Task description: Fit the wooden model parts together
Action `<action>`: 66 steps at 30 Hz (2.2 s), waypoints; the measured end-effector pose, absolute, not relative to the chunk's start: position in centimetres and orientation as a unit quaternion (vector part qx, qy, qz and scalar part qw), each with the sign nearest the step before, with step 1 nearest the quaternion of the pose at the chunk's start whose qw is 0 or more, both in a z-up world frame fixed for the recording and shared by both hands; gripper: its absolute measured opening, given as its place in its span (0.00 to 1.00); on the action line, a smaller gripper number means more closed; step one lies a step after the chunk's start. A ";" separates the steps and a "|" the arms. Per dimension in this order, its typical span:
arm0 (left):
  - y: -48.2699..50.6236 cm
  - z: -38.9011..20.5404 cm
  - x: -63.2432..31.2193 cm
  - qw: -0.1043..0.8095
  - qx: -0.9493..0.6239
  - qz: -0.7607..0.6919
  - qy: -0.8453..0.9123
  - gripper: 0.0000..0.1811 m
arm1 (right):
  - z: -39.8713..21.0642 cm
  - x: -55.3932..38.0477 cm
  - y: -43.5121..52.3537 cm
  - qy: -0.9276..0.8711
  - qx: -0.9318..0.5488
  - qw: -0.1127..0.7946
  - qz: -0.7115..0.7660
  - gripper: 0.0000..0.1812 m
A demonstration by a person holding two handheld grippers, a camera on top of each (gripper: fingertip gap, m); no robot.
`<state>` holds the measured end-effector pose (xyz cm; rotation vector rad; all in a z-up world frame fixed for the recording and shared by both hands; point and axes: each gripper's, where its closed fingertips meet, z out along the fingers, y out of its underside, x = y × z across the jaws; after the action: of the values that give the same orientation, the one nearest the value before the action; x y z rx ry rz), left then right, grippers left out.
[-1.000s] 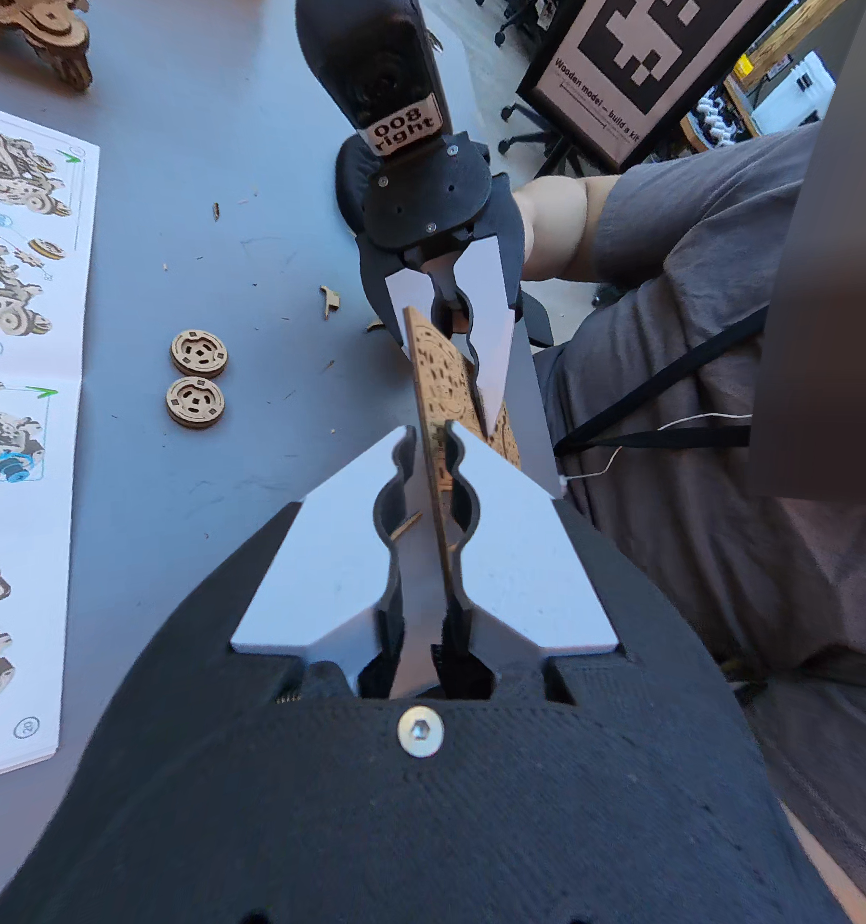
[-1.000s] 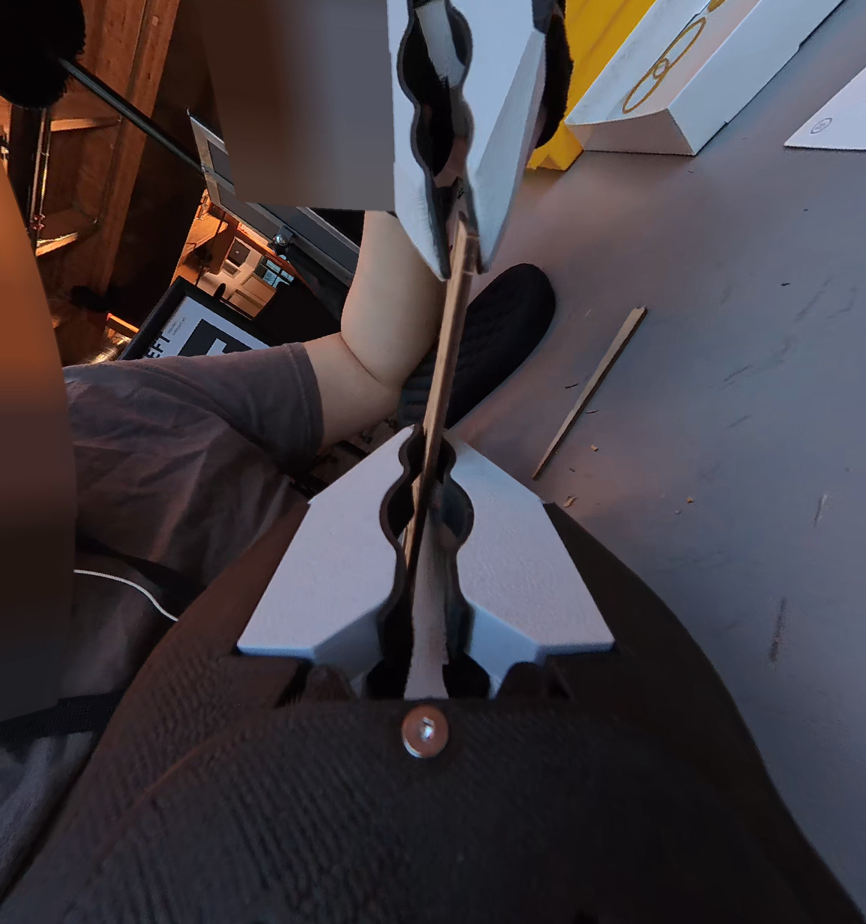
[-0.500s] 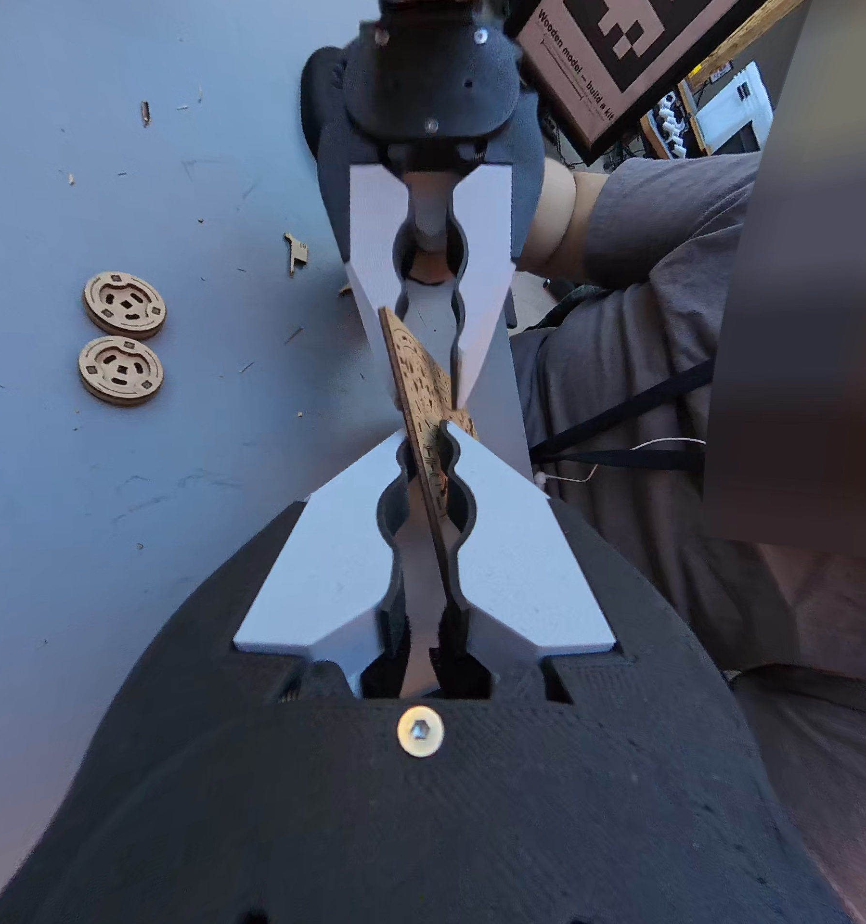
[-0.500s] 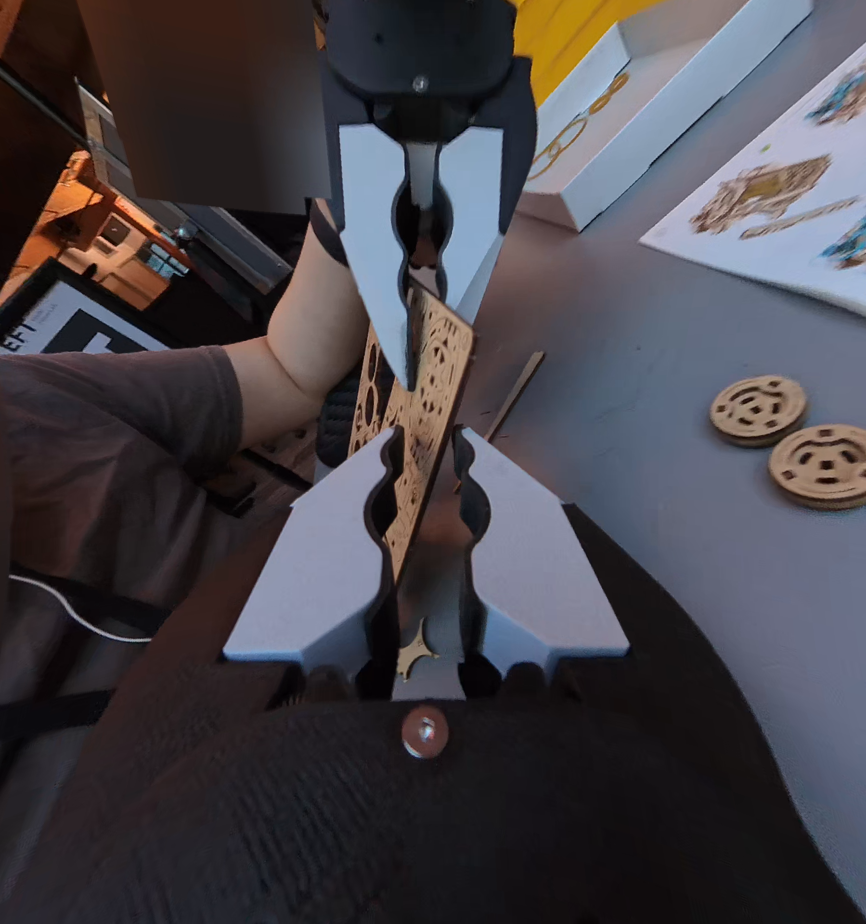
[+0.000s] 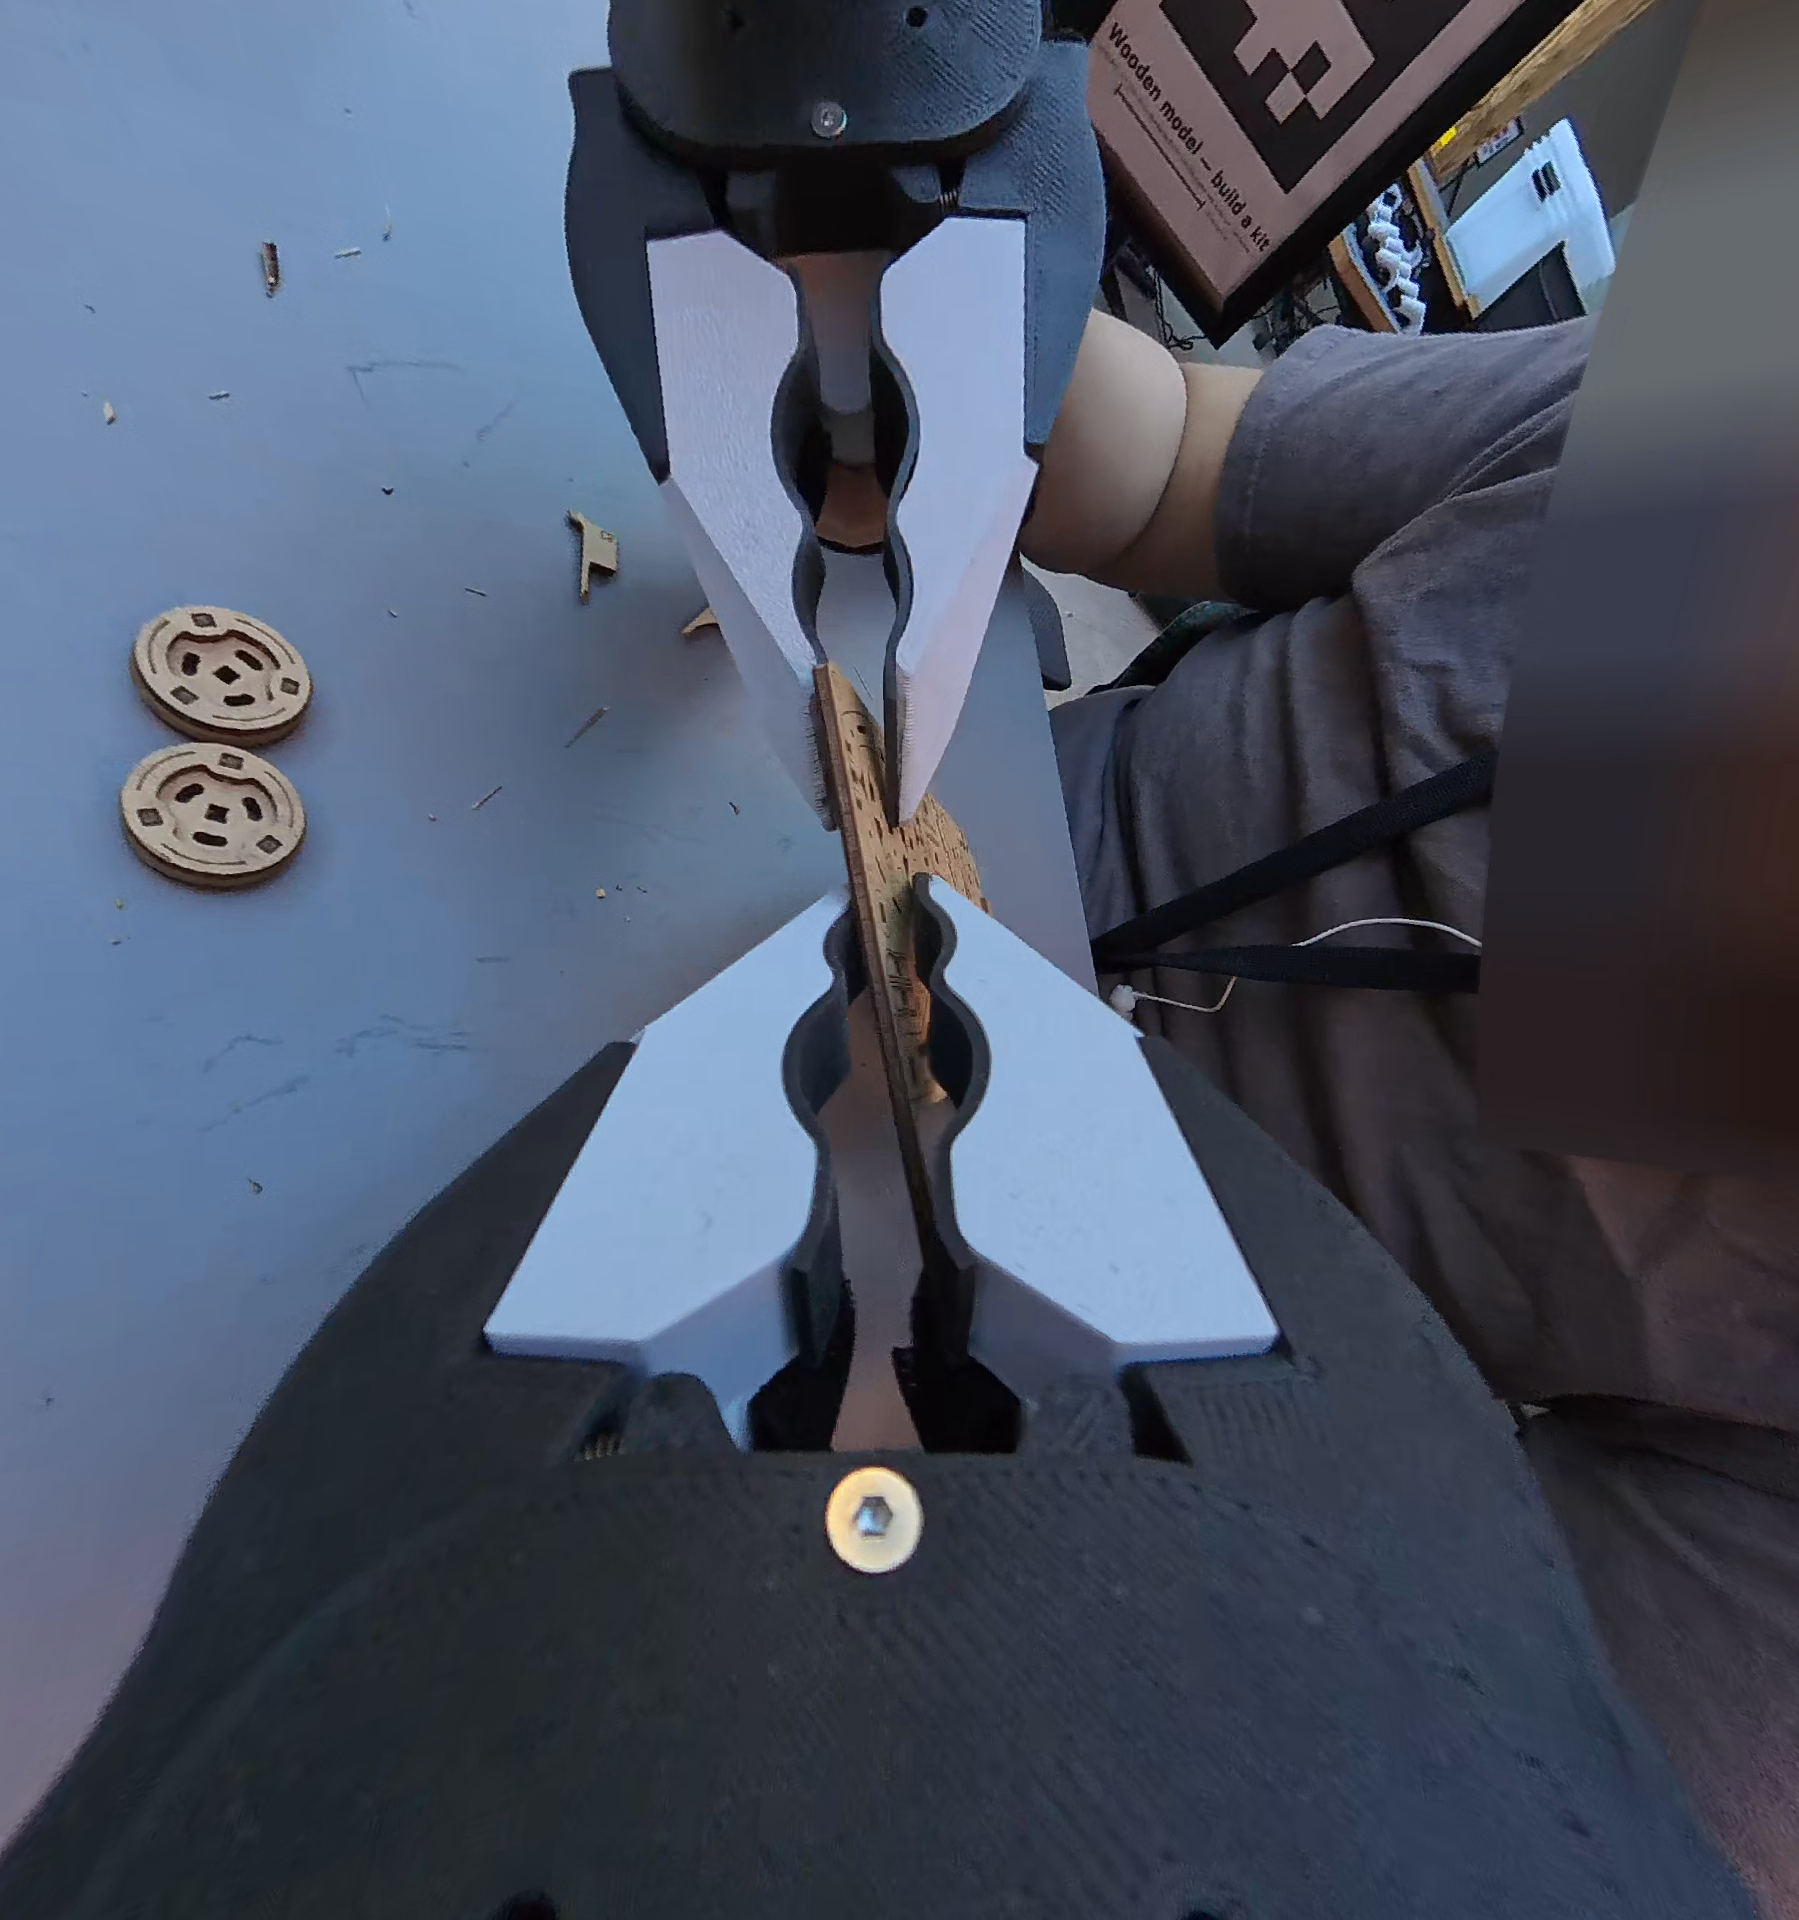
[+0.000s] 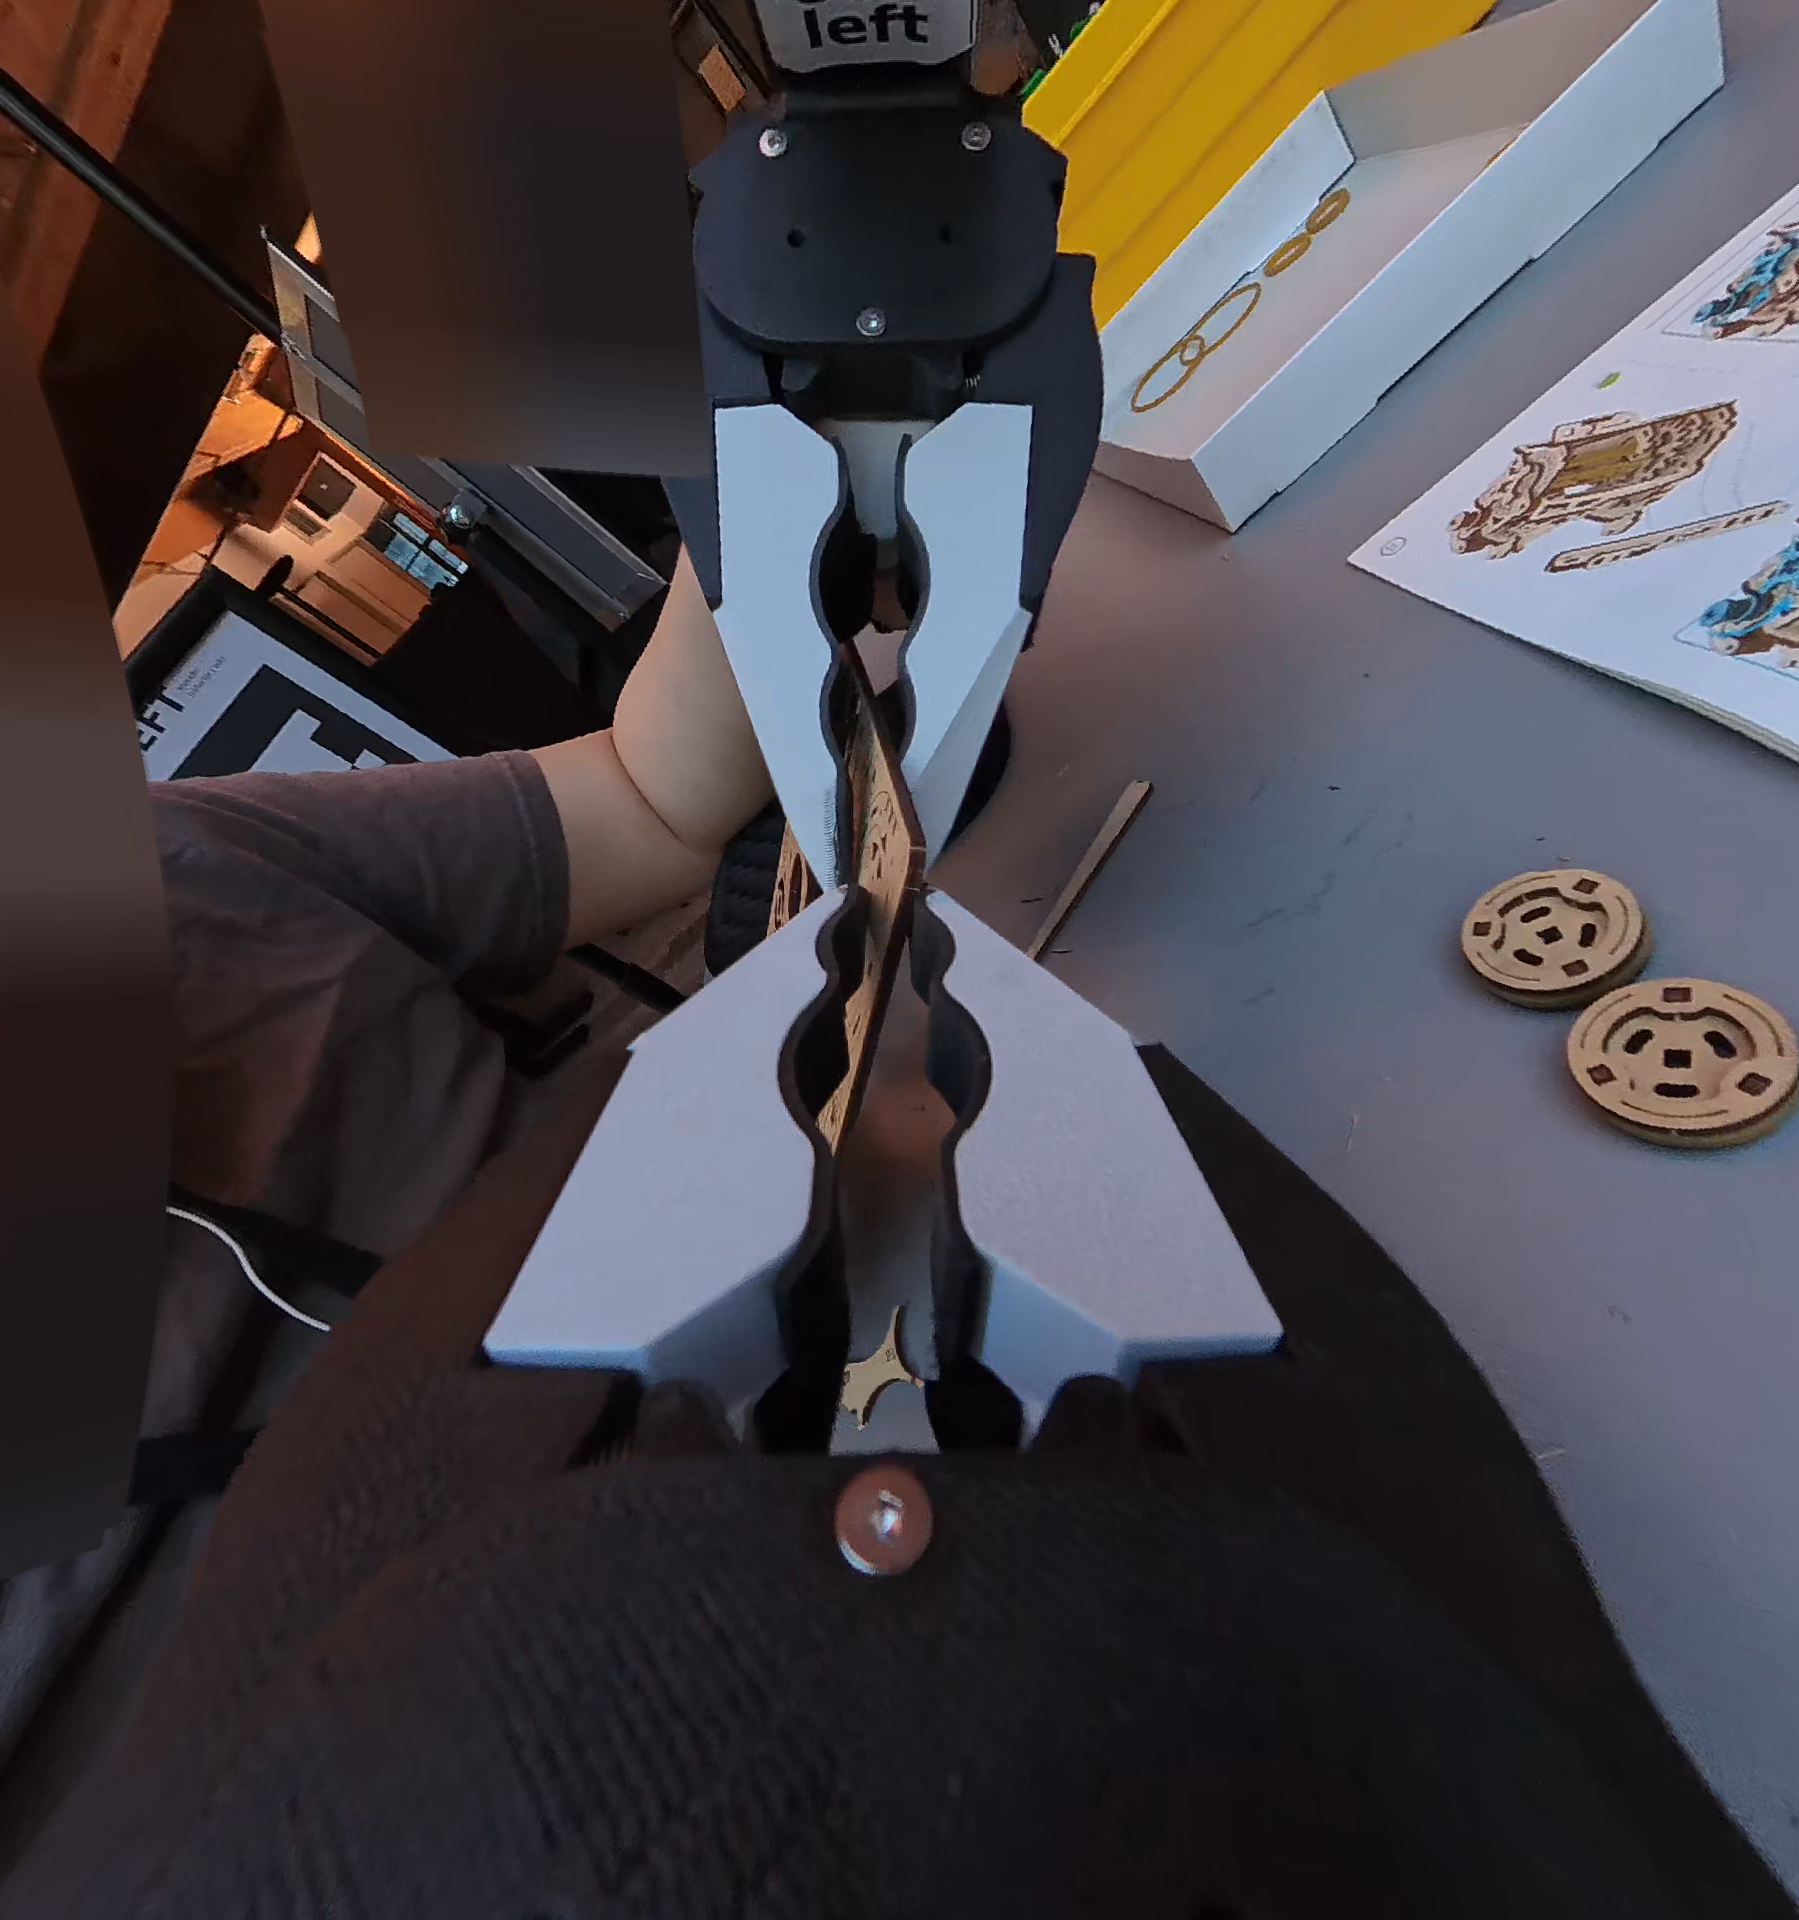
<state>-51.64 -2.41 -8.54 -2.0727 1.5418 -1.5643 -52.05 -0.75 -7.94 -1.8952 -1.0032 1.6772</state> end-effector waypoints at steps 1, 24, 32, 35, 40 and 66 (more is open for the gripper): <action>-2.4 -8.6 -51.6 0.059 -0.685 -0.518 0.509 0.03 | -8.0 -52.1 -0.7 -0.357 -0.682 0.208 0.604 0.04; -2.9 -8.6 -52.1 0.071 -0.675 -0.498 0.540 0.06 | -7.6 -52.1 -1.4 -0.333 -0.672 0.175 0.638 0.01; -2.9 -8.1 -51.6 0.048 -0.673 -0.537 0.506 0.02 | -7.6 -52.1 -1.4 -0.336 -0.669 0.181 0.638 0.02; -2.8 -8.2 -51.6 0.053 -0.675 -0.533 0.508 0.02 | -7.7 -52.1 -1.3 -0.338 -0.672 0.186 0.632 0.03; -2.8 -8.2 -51.5 0.053 -0.676 -0.531 0.508 0.02 | -7.7 -52.1 -1.3 -0.343 -0.673 0.188 0.627 0.03; -3.3 -8.7 -51.4 0.041 -0.677 -0.525 0.514 0.02 | -8.2 -52.1 -1.8 -0.365 -0.673 0.188 0.615 0.03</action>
<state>-51.36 -3.28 -8.66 -2.0717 1.5751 -1.6080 -52.07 -1.81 -8.19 -1.8935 -1.0273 1.7315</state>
